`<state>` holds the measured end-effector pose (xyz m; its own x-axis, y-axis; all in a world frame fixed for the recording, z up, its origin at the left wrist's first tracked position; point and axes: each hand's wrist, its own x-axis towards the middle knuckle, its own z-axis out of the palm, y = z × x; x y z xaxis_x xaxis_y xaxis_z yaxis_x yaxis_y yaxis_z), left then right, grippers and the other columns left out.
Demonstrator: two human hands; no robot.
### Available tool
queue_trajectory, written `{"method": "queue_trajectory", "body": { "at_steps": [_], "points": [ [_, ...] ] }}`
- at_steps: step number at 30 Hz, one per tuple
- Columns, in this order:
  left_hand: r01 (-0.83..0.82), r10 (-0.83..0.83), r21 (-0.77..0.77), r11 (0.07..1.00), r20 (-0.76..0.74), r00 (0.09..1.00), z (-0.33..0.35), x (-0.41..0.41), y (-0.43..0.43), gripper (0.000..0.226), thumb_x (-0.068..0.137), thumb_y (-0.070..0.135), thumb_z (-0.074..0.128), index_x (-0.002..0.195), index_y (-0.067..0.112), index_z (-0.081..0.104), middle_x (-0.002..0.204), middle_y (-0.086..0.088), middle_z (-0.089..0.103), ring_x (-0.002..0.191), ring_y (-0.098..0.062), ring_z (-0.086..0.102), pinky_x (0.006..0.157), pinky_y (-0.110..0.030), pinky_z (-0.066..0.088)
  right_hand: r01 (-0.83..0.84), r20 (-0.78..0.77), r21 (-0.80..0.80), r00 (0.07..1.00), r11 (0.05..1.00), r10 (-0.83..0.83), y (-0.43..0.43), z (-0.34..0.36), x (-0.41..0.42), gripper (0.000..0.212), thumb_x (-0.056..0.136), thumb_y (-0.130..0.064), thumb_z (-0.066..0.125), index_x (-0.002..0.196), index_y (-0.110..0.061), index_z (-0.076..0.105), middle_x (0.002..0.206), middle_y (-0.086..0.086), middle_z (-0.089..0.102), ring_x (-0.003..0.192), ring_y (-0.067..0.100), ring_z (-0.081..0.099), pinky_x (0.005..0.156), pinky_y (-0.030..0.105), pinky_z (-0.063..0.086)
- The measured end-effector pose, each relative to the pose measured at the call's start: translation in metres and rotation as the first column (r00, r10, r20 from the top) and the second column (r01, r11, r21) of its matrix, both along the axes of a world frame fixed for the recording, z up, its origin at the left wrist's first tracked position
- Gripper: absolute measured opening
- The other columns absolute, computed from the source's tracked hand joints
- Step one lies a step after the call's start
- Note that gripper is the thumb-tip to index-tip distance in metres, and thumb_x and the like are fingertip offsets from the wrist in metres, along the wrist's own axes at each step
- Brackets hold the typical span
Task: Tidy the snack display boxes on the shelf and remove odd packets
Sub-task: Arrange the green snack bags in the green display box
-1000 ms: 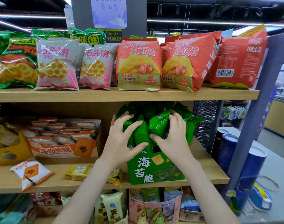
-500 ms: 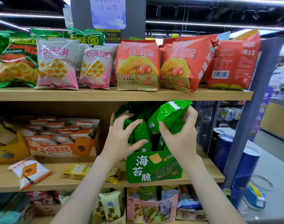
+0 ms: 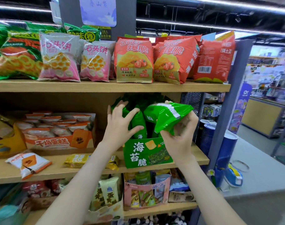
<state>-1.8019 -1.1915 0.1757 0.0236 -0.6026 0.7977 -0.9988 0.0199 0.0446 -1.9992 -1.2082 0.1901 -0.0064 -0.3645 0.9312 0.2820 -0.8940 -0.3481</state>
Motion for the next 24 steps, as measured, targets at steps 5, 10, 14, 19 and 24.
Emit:
{"method": "queue_trajectory", "body": {
  "at_steps": [5,10,14,19,24],
  "points": [
    [-0.039,0.036,0.062,0.997,0.038,0.999,0.008,-0.004,0.010,0.060,0.076,0.049,0.070,0.126,0.019,0.061,0.130,-0.029,0.049,0.125,-0.047,0.045,0.098,-0.074,0.030,0.064,-0.071,0.019,0.995,0.998,-0.063,0.026,0.010,-0.003,0.060,0.084,-0.004,0.060,0.127,-0.039,0.037,0.132,-0.021,0.048,0.118,0.004,0.053,0.093,0.025,0.049],
    [-0.009,0.011,0.094,0.996,-0.018,1.000,0.009,-0.008,0.020,0.062,0.077,0.043,0.077,0.131,0.018,0.059,0.140,-0.030,0.043,0.134,-0.047,0.038,0.103,-0.073,0.024,0.182,0.047,0.059,0.982,0.981,-0.185,0.066,0.020,-0.017,0.068,0.083,0.012,0.051,0.124,-0.039,0.031,0.123,0.006,0.045,0.111,-0.003,0.051,0.090,0.014,0.045],
    [0.297,-0.297,-0.014,0.955,-0.083,0.951,0.011,-0.026,0.048,0.070,0.086,0.044,0.066,0.146,0.020,0.039,0.153,-0.020,0.030,0.145,-0.036,0.022,0.115,-0.063,0.011,0.122,0.014,0.138,0.992,0.983,-0.125,0.091,0.023,-0.031,0.074,0.079,0.032,0.050,0.121,-0.026,0.032,0.116,-0.026,0.053,0.107,-0.003,0.054,0.089,0.015,0.046],
    [0.536,-0.545,-0.134,0.834,-0.042,0.837,-0.001,-0.061,0.106,0.067,0.090,0.048,0.056,0.145,0.017,0.032,0.144,-0.012,0.047,0.138,-0.025,0.039,0.120,-0.046,0.018,0.019,-0.016,0.288,1.000,0.957,-0.015,0.127,0.010,-0.023,0.056,0.083,0.014,0.061,0.122,-0.015,0.035,0.115,-0.004,0.053,0.104,-0.005,0.057,0.085,0.014,0.048],
    [0.445,-0.431,-0.048,0.894,-0.359,0.828,-0.038,-0.062,0.154,0.062,0.085,0.029,0.069,0.138,0.008,0.043,0.126,-0.010,0.060,0.116,-0.018,0.053,0.094,-0.024,0.042,-0.068,-0.221,0.458,0.957,0.886,0.188,0.142,-0.018,-0.011,0.066,0.082,-0.001,0.068,0.133,-0.015,0.029,0.123,0.004,0.052,0.111,0.006,0.057,0.086,0.021,0.050]
  ]
}}
